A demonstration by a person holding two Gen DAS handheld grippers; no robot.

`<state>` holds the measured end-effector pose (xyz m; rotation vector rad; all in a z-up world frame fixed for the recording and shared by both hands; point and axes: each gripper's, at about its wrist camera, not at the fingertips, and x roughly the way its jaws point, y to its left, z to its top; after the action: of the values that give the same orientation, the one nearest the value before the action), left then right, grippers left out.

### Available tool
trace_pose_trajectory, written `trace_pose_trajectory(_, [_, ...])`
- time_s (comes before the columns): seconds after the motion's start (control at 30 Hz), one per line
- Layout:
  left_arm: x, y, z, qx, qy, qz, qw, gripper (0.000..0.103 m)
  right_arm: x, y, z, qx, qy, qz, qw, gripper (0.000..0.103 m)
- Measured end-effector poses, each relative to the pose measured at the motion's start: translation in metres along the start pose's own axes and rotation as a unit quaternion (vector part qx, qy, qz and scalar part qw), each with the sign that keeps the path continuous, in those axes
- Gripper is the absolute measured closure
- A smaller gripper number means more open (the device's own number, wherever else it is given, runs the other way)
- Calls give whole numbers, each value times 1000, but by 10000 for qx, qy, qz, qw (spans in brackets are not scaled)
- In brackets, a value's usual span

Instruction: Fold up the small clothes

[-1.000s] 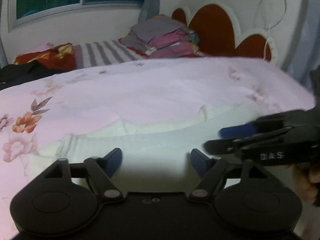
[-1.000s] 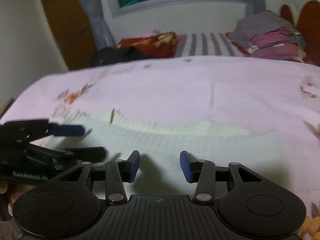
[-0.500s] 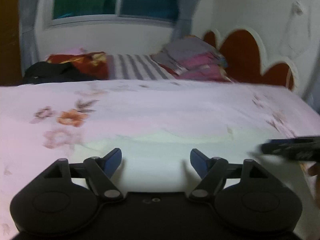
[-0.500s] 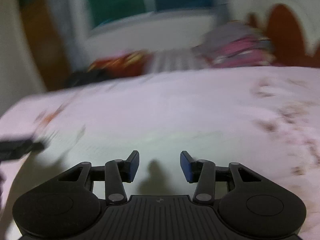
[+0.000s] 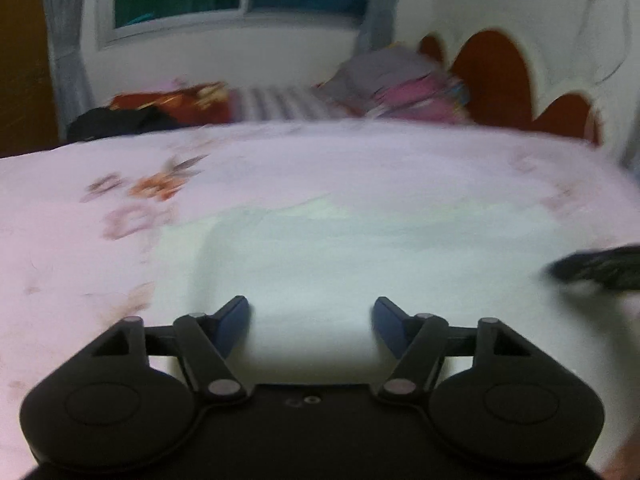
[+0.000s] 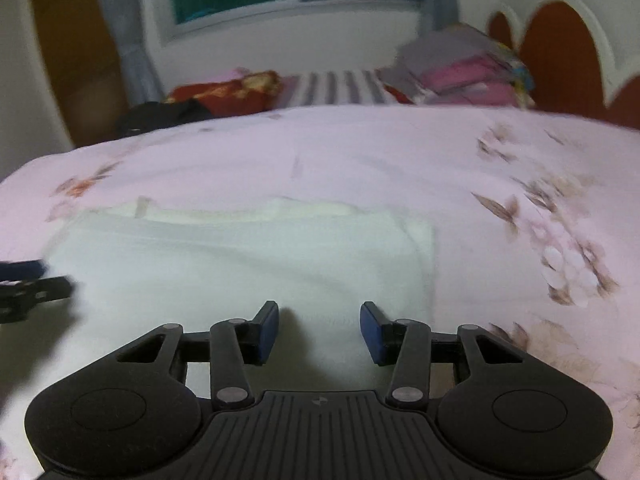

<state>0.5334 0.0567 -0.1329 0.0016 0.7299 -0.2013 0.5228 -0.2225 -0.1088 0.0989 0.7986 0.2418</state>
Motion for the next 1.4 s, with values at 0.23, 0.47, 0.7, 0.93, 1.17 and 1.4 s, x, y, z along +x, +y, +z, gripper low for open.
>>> trace_pose_trajectory(0.23, [17,-44,-20,710,279,-110,9970,28,6,46,-25,-654,97,253,9975,58])
trace_pose_trajectory(0.47, [-3,-32,-32,622,388,146,9972,25,-8,46,-36,-645,147,-102,9978,58])
trace_pose_trajectory(0.7, [-61,-36,-52,245,76,16,9997,33,-59,43,-57,-293,74,404,9987,58])
trace_pose_trajectory(0.93, [-80,-69,-86,281,216,-167,9992,34,-79,80,-102,-401,225,1042,9935,73])
trace_pose_trajectory(1.17, [-85,-65,-99,94,382,13,9992,40,-77,95,-115,-340,291,1026,9937,81])
trace_pose_trajectory(1.4, [-98,-29,-102,-81,341,383,9987,40,-88,62,-119,36,205,554,9982,81])
